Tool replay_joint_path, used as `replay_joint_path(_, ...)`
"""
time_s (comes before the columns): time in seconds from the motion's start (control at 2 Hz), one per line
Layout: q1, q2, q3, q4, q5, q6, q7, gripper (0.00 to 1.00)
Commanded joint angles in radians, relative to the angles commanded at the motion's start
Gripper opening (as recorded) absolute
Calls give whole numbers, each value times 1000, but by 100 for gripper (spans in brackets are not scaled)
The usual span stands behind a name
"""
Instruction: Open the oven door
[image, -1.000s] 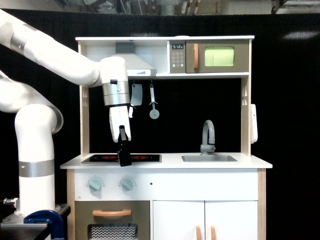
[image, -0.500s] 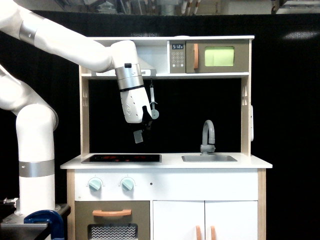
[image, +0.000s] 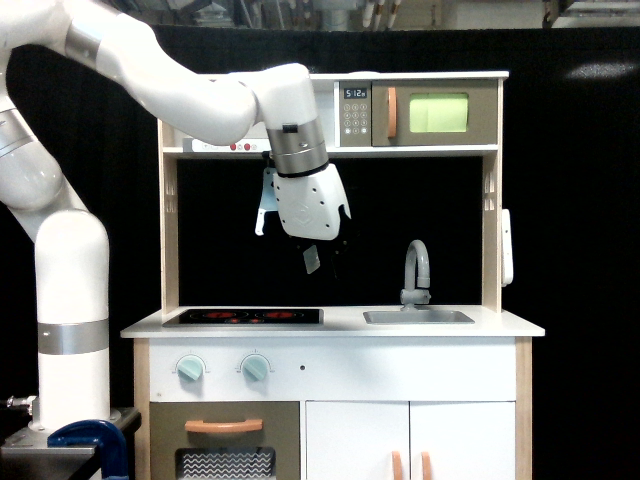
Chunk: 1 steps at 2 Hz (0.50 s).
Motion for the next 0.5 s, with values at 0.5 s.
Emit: replay_joint_path(0.5,223,282,-288,286,377,272,-549,100)
